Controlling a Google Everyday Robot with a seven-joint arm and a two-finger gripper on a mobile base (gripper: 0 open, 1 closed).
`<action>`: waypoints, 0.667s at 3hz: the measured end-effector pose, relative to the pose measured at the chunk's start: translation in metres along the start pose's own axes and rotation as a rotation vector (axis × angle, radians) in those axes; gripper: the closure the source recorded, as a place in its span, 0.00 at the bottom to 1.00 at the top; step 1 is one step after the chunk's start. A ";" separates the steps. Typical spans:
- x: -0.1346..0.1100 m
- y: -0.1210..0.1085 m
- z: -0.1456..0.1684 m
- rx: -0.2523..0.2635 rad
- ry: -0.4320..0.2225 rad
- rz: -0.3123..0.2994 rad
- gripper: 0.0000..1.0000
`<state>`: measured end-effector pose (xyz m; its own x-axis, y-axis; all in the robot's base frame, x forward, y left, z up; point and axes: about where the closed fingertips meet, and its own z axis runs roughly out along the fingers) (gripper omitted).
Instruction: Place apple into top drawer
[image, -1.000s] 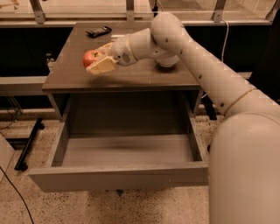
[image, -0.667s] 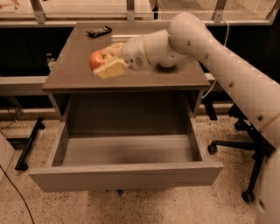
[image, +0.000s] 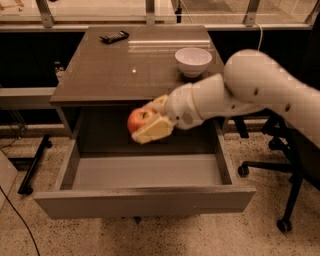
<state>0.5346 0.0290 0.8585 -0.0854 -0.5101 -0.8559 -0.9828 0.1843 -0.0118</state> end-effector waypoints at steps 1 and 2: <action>0.040 0.026 0.016 -0.008 0.044 0.087 1.00; 0.059 0.023 0.040 0.012 0.039 0.123 1.00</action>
Offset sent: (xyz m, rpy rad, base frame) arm -0.0044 0.0183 -0.1080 0.0039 0.1153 -0.1430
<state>0.5139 0.0369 0.7865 -0.2116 -0.5150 -0.8307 -0.9624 0.2577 0.0855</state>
